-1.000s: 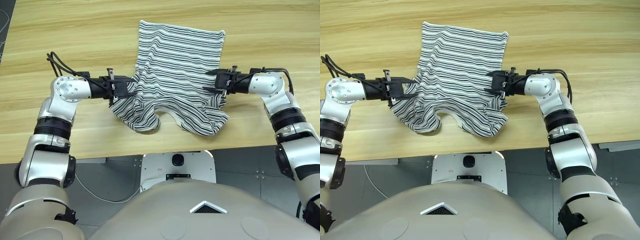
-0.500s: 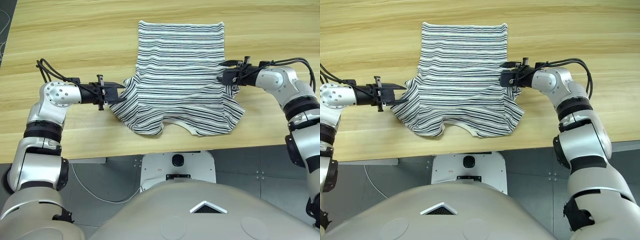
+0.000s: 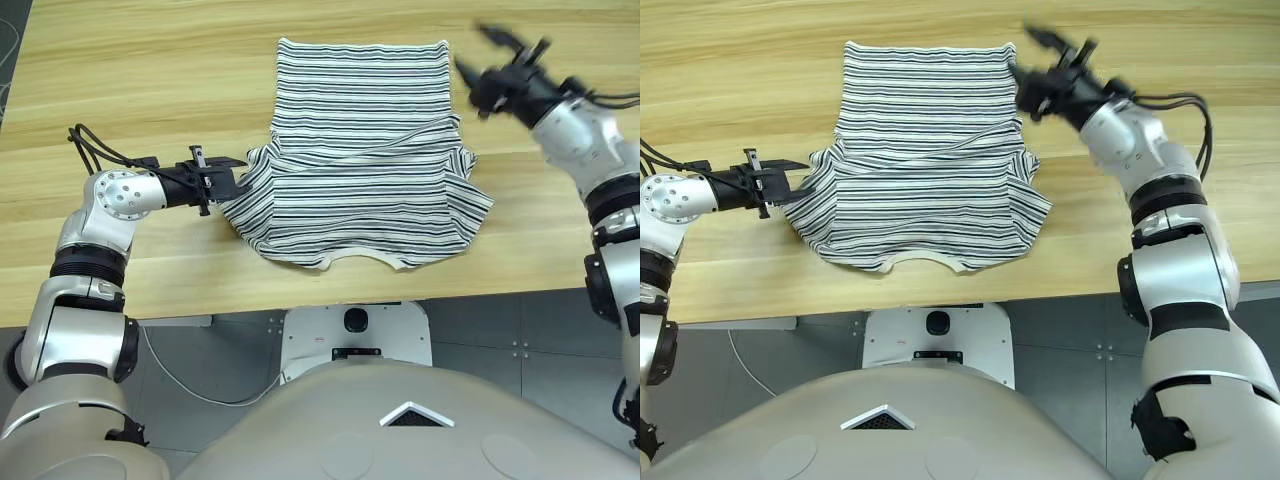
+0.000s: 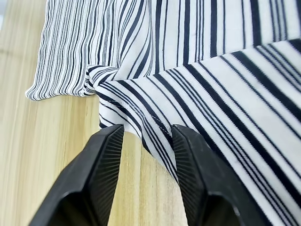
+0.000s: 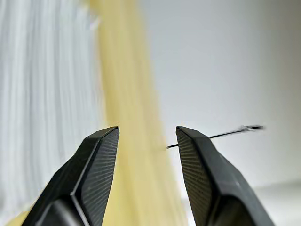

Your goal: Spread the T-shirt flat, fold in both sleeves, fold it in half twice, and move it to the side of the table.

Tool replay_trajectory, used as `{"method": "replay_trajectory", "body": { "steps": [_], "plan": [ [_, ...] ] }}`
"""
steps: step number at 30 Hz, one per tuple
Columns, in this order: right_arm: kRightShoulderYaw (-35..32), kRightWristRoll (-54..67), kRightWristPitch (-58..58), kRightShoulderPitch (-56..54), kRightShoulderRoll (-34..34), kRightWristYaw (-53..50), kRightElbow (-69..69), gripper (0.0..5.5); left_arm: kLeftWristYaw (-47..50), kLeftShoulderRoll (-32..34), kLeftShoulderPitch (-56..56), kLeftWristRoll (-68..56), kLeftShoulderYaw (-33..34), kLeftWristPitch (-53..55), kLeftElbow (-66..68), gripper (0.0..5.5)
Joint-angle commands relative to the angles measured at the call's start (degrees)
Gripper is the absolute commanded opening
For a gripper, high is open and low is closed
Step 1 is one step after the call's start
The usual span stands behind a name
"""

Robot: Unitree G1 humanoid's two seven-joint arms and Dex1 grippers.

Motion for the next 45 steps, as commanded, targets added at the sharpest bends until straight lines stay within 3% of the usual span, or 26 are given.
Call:
{"method": "replay_trajectory", "body": {
  "steps": [1, 6, 9, 12, 19, 28, 32, 36, 39, 45],
  "plan": [
    [-7.3, 20.2, 4.7, 2.7, 3.2, 18.3, -7.6, 2.25, -8.7, 1.5, 4.3, -8.8, 1.7, 2.1, -8.6, 1.89],
    [-4.0, 28.0, 13.4, 12.1, -1.2, 40.9, -22.6, 2.25, -12.6, 3.2, 8.0, -13.4, 3.2, 5.8, -17.7, 1.89],
    [-0.4, 29.7, 19.7, 21.1, -9.2, 56.2, -33.3, 2.25, -12.6, 5.0, 9.6, -15.7, 5.6, 8.1, -24.2, 1.89],
    [0.0, 27.7, 24.5, 25.9, -15.2, 62.2, -38.7, 2.25, -10.1, 4.8, 9.4, -14.1, 7.2, 9.7, -27.2, 1.89],
    [-0.5, 19.7, 26.2, 27.5, -17.5, 60.3, -38.7, 2.25, -5.0, 0.1, 10.3, -0.7, -0.5, 9.5, -17.3, 1.89],
    [1.2, 11.2, 25.2, 27.9, -18.1, 57.6, -36.1, 2.25, -4.3, -1.3, 9.8, 1.8, -4.3, 7.0, -10.8, 1.89],
    [0.6, 8.9, 27.1, 32.0, -22.3, 58.7, -36.7, 2.25, -4.1, -0.8, 10.2, 1.9, -4.9, 6.7, -9.3, 1.89],
    [-2.9, 12.5, 30.5, 39.7, -27.3, 59.7, -41.7, 2.25, -3.6, -0.7, 10.9, 1.7, -5.4, 6.7, -9.3, 1.89],
    [-6.5, 18.5, 33.5, 43.0, -26.9, 59.6, -45.9, 2.25, -3.0, -0.8, 11.2, 1.6, -5.4, 6.6, -9.0, 1.89],
    [-13.7, 31.8, 34.0, 38.2, -16.4, 54.1, -48.9, 2.25, -2.5, -0.7, 11.3, 1.5, -5.5, 5.9, -8.2, 1.89]
  ]
}}
